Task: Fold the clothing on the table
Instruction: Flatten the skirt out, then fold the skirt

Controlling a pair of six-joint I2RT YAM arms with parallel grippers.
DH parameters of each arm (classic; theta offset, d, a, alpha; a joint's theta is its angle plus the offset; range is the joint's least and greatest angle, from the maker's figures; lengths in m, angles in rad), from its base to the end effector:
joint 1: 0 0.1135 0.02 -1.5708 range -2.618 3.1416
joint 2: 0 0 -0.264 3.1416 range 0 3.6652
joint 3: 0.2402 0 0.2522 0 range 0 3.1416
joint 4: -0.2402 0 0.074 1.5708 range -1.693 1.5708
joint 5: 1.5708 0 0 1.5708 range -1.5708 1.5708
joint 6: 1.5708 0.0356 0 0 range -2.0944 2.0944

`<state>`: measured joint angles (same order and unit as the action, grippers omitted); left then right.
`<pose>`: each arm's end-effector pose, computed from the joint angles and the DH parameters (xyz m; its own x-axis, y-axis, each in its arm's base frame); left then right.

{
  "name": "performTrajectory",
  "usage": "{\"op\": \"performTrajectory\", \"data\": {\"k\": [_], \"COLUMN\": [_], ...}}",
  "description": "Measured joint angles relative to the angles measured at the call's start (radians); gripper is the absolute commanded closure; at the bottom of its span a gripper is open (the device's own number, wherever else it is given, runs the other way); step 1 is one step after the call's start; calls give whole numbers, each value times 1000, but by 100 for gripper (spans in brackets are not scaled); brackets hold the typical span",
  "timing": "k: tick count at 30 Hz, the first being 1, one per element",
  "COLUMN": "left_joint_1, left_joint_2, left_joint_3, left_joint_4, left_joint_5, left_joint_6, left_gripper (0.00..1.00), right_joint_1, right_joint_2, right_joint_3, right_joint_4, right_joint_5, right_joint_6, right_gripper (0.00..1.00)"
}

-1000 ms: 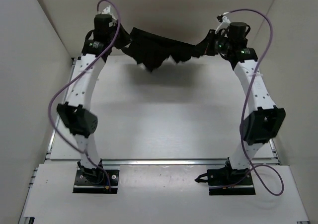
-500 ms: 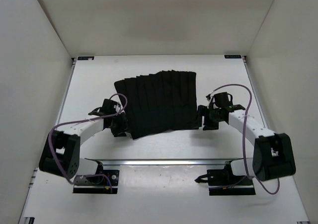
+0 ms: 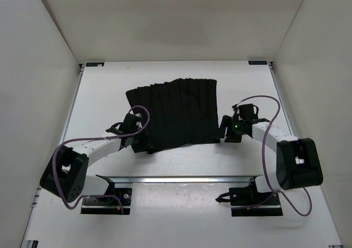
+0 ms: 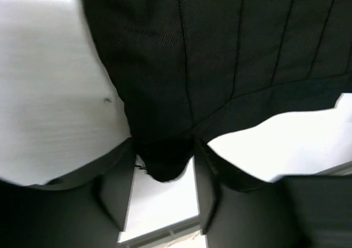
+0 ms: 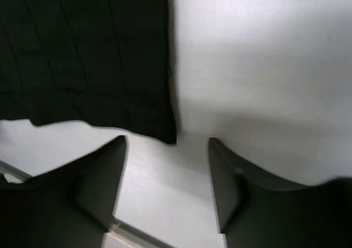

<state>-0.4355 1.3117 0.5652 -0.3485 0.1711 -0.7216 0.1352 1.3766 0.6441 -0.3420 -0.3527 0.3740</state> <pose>0.1995 -0.0995 0.1494 -0.9264 -0.2869 -0.2439 -0.1672 0.8938 -0.4162 0.2386 0.0449 0.1589 -0.9168 0.2213 -0.3323 0.0489 0.8883 0.4567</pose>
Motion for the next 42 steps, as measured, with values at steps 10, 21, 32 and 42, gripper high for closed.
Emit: {"op": "performTrajectory", "data": {"k": [10, 21, 32, 42], "left_joint_1": [47, 101, 74, 245], "left_joint_2": [92, -128, -454, 354], "left_joint_3": [134, 124, -17, 790], "left_joint_4": [-27, -150, -360, -208], "left_joint_5": [5, 63, 104, 140], "left_joint_6": [-17, 40, -31, 24], "left_gripper": [100, 100, 100, 70], "right_joint_1": [53, 33, 86, -116], "right_joint_2": [205, -124, -424, 354], "right_joint_3": [226, 194, -55, 861], "right_joint_4": [-63, -255, -497, -395], "right_joint_5": [-51, -81, -156, -166], "right_joint_6": [-24, -35, 69, -29], "right_gripper": [100, 100, 100, 60]}}
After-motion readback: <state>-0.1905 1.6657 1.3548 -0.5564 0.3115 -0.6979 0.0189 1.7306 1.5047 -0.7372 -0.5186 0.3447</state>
